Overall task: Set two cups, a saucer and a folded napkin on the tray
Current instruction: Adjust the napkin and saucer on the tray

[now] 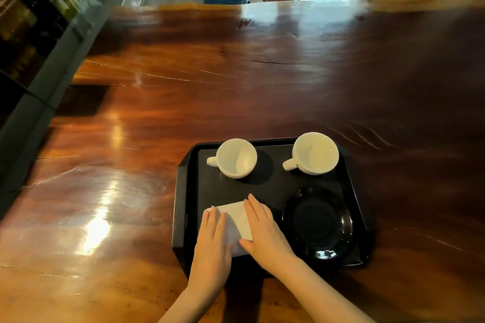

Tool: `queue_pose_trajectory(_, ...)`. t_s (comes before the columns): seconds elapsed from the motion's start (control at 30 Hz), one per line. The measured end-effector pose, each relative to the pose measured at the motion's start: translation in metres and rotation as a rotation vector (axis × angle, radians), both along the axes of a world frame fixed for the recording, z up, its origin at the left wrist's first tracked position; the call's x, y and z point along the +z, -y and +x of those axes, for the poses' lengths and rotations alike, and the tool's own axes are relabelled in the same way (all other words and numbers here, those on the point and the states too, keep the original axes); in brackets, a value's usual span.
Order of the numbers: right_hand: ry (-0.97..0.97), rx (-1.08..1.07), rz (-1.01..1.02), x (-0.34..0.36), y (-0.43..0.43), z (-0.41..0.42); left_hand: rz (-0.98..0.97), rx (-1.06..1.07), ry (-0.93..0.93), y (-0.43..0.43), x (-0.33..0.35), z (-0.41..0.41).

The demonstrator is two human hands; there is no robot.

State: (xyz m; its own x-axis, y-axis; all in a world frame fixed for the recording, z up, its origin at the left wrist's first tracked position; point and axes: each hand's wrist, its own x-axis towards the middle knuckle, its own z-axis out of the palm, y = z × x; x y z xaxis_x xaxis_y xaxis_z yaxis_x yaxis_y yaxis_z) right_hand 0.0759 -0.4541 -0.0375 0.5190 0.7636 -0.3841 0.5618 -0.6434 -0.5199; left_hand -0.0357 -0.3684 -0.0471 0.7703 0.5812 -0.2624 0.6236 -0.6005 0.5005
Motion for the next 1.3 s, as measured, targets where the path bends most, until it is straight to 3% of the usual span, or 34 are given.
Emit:
queue_pose_trajectory(0.23, 0.044, -0.036, -0.034, -0.013, 0.002, 0.001, 0.130, -0.093, -0.069, 0.002, -0.011, 0.006)
queue_pose_trajectory(0.37, 0.004, -0.047, 0.010, -0.010, 0.010, 0.004, 0.084, -0.103, -0.081, 0.000, -0.010, 0.010)
queue_pose_trajectory(0.47, -0.085, -0.190, 0.197, 0.006, 0.028, 0.017, -0.018, -0.032, 0.133, 0.008, 0.005, 0.014)
queue_pose_trajectory(0.57, 0.153, -0.477, 0.278, 0.018, 0.065, 0.048, -0.173, 0.052, 0.323, 0.031, 0.025, 0.029)
queue_pose_trajectory(0.67, 0.240, -0.632, 0.099, 0.021, 0.102, 0.075, -0.333, 0.008, 0.194, 0.058, 0.032, 0.062)
queue_pose_trajectory(0.77, 0.249, -0.590, -0.047, 0.018, 0.117, 0.084, -0.324, 0.002, -0.020, 0.070, 0.026, 0.093)
queue_pose_trajectory(0.87, 0.300, -0.558, -0.090, 0.015, 0.121, 0.088, -0.422, 0.098, -0.074, 0.071, 0.024, 0.106)
queue_pose_trajectory(1.0, 0.269, -0.600, -0.095, 0.012, 0.124, 0.094, -0.500, 0.209, -0.071, 0.071, 0.023, 0.108)
queue_pose_trajectory(1.3, 0.151, -0.671, 0.038, 0.009, 0.128, 0.090, -0.423, 0.196, -0.143, 0.055, 0.027, 0.115)
